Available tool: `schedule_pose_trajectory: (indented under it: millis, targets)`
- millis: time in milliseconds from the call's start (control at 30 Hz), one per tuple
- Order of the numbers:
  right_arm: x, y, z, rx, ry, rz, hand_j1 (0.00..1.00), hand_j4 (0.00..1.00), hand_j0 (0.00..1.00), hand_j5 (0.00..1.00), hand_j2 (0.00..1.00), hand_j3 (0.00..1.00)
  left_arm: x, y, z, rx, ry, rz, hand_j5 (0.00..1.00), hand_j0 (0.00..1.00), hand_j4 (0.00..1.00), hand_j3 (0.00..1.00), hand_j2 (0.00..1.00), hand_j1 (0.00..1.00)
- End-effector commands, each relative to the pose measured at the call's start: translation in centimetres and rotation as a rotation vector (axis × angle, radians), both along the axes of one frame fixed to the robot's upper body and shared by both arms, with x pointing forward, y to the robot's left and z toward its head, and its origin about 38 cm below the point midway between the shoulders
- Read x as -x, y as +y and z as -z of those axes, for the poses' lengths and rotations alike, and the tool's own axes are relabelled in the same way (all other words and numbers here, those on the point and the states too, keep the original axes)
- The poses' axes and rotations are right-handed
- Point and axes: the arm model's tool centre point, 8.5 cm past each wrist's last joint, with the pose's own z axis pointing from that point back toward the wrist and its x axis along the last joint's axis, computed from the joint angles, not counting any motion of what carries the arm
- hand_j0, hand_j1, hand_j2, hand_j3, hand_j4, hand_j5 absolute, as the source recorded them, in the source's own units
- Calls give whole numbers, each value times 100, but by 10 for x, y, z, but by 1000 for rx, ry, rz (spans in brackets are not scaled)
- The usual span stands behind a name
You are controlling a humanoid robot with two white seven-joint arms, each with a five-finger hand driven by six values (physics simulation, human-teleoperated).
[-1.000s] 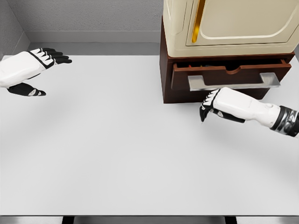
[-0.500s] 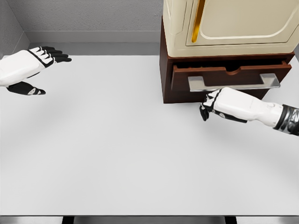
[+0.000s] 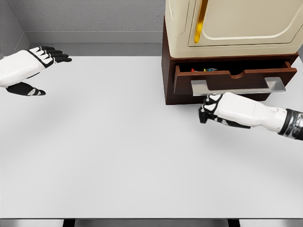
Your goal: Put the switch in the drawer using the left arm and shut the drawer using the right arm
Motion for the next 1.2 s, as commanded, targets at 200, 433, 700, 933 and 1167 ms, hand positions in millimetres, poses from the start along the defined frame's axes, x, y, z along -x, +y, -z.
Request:
schedule_pose_trajectory:
  millis: [200, 433, 700, 933, 1167]
  targets:
    - [7, 11, -8, -126, 17, -8, 50, 50, 50, 50, 50, 50, 0, 0, 1, 6, 3, 0, 100, 100, 100, 100, 100, 100]
    - [17, 19, -5, -97, 4, -45, 49, 49, 49, 49, 49, 49, 0, 0, 1, 6, 3, 0, 100, 100, 100, 100, 100, 100]
    - [17, 4, -12, -63, -12, -22, 46, 46, 46, 46, 46, 46, 0, 0, 1, 6, 3, 0, 100, 100, 100, 100, 100, 100]
    - [0, -17, -8, -34, -14, 54, 46, 46, 46, 46, 46, 46, 0, 0, 1, 5, 3, -1, 100, 100, 100, 100, 100, 100]
    - [-9, -23, -2, -35, -8, 88, 46, 46, 46, 46, 46, 46, 0, 0, 1, 3, 4, 0, 100, 100, 100, 100, 100, 100]
